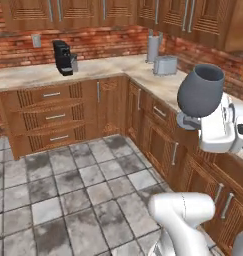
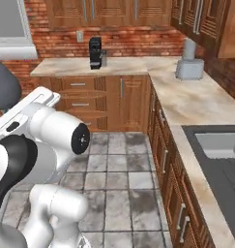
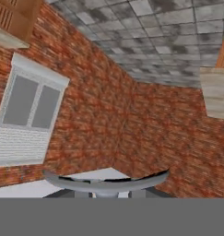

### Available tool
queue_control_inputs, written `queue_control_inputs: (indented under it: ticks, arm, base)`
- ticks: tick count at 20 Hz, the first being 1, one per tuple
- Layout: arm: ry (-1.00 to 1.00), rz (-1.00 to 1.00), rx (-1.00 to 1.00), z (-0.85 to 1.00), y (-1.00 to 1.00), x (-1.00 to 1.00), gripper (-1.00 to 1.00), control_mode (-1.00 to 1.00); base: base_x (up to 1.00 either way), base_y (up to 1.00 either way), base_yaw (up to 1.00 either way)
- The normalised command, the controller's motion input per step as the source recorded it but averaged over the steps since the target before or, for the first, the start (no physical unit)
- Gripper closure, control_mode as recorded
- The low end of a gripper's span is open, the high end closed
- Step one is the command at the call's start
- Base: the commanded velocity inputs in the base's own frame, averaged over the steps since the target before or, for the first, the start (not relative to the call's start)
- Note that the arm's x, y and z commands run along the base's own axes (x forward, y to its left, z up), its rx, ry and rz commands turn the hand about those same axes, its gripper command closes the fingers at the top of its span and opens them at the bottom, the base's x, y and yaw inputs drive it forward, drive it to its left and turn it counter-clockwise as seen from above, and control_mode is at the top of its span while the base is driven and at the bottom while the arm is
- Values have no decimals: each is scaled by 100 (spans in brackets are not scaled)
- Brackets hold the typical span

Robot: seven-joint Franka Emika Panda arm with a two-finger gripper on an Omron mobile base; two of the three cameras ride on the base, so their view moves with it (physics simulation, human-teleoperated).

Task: Retrieve the wine glasses from the counter and place one next to each plate.

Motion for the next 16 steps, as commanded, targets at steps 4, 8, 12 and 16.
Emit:
queue_control_inputs:
  ticks: [4,8,12,16]
  arm:
    - [0,0,0,0,0,0,100,100]
    - [0,0,0,0,0,0,100,100]
    - [0,0,0,0,0,0,100,100]
    - [0,0,0,0,0,0,100,100]
  base:
    - [0,0,100]
    - [0,0,100]
    - [0,0,100]
    - [10,0,100]
